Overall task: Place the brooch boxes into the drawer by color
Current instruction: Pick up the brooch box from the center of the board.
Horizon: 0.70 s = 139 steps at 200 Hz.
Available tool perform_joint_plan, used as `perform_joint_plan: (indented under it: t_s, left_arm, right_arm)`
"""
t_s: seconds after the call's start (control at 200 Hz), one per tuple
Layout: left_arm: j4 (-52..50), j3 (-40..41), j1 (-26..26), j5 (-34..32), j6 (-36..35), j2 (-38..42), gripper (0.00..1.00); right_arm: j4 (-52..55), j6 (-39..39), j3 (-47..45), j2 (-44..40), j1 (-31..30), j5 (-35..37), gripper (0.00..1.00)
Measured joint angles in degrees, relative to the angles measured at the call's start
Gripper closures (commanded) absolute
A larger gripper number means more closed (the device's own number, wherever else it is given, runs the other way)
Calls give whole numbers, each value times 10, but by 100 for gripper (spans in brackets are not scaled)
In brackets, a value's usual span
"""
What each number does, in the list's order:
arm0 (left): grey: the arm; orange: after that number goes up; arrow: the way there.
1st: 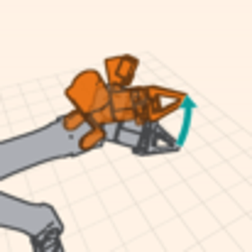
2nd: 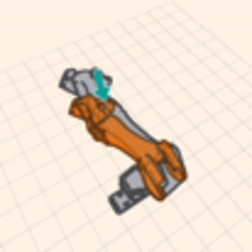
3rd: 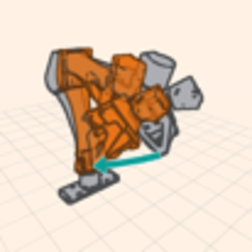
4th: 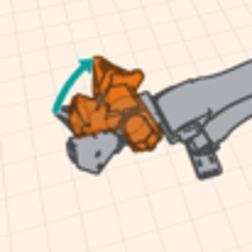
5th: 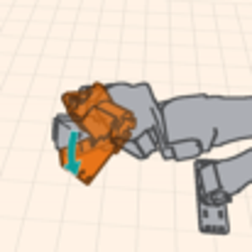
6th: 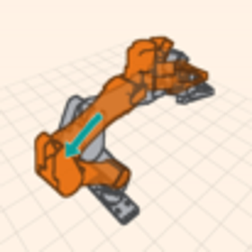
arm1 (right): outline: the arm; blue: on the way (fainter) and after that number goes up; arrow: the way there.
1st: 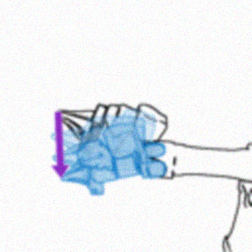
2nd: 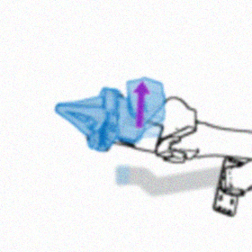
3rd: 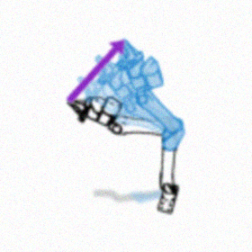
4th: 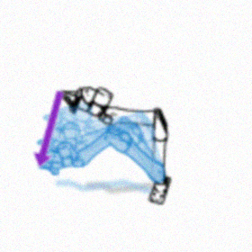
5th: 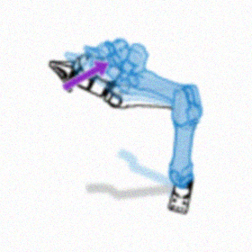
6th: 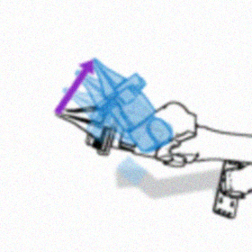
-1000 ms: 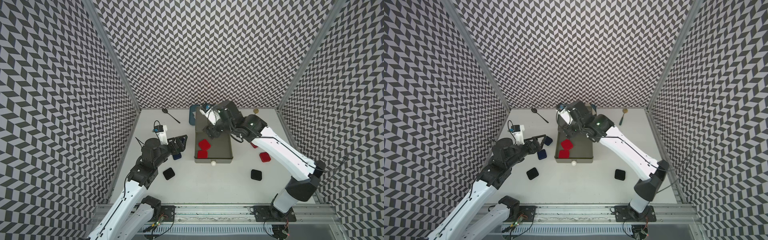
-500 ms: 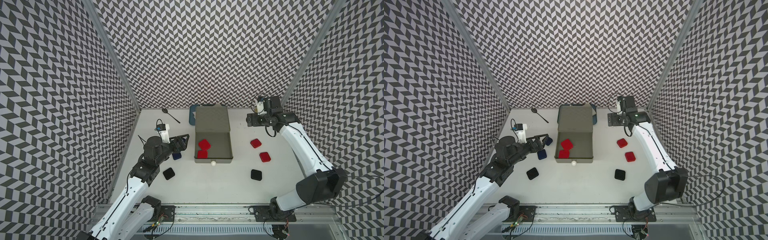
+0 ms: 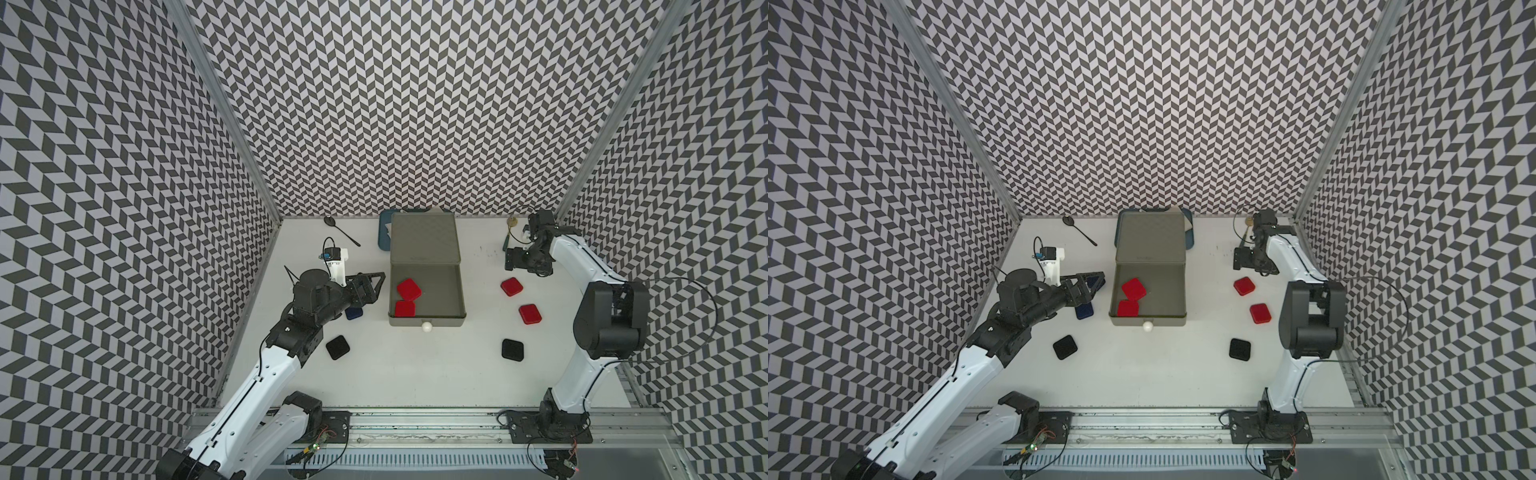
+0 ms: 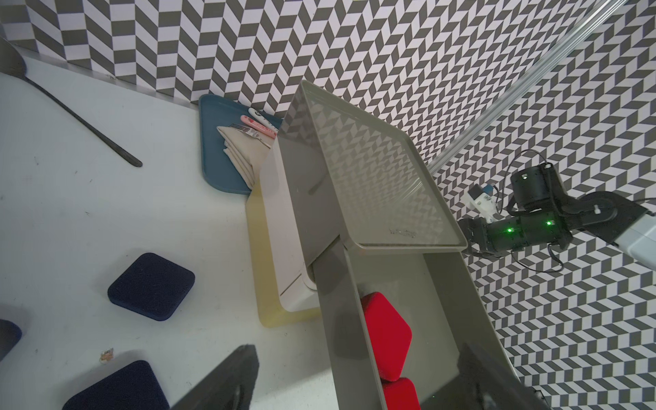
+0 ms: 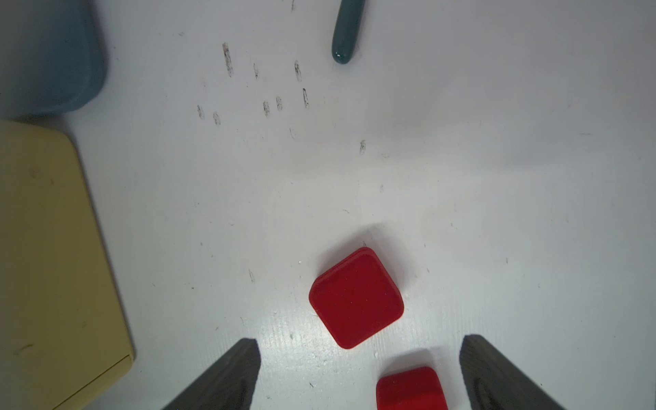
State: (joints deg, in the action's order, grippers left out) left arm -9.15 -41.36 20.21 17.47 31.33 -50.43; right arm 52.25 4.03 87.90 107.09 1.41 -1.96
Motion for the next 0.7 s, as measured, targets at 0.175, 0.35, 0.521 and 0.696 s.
perform_joint_plan:
  t_s: [0.175, 0.35, 0.521, 0.696]
  left_arm:
    - [-1, -1, 0, 5, -1, -9, 7]
    - [0, -10, 0, 4, -4, -13, 7]
    - [0, -10, 0, 3, -4, -15, 7]
    - [0, -10, 0, 3, -4, -21, 7]
  right_arm:
    - [-1, -11, 8, 33, 0, -12, 8]
    - [-2, -15, 8, 61, 0, -8, 8]
    - [-3, -15, 8, 77, 0, -5, 8]
    - [-5, -15, 8, 79, 0, -7, 10]
